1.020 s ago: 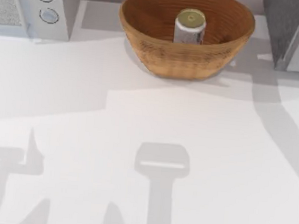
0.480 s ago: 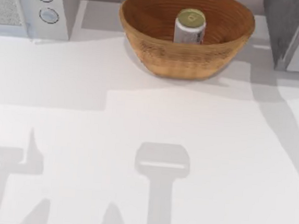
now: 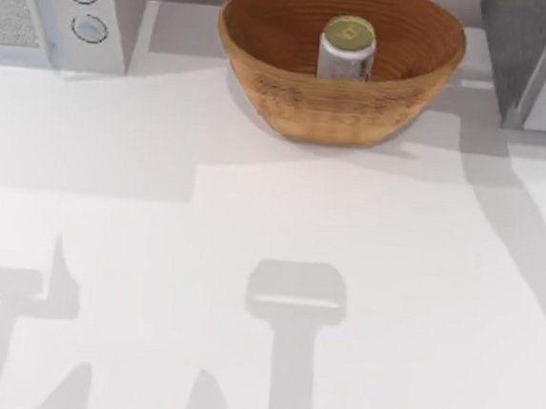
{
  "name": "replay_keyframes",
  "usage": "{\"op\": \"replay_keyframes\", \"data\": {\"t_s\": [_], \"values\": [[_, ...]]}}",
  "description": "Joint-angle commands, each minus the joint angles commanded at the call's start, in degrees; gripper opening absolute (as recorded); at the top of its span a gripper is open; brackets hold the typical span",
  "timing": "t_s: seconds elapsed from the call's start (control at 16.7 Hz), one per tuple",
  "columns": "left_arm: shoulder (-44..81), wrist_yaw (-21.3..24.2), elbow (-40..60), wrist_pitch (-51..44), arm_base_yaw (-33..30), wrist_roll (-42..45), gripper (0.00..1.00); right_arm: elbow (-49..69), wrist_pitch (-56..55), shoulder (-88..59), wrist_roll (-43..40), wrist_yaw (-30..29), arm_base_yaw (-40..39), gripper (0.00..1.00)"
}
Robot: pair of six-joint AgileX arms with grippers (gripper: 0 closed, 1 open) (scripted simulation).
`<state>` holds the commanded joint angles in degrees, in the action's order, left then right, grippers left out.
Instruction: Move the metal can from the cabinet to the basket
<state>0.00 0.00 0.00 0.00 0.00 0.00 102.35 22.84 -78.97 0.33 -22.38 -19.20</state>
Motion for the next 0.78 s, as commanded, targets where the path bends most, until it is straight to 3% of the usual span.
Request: {"op": "replay_keyframes", "data": {"t_s": [0.3, 0.78], "values": [[0.0, 0.0, 0.0, 0.0, 0.0, 0.0, 1.0, -15.0, -2.5, 10.2, -0.1, 2.6, 3.1, 1.0], [0.0, 0.0, 0.0, 0.0, 0.0, 0.0, 1.0, -57.9, -12.4, 42.7, -0.1, 11.5, 10.8, 1.0]]}}
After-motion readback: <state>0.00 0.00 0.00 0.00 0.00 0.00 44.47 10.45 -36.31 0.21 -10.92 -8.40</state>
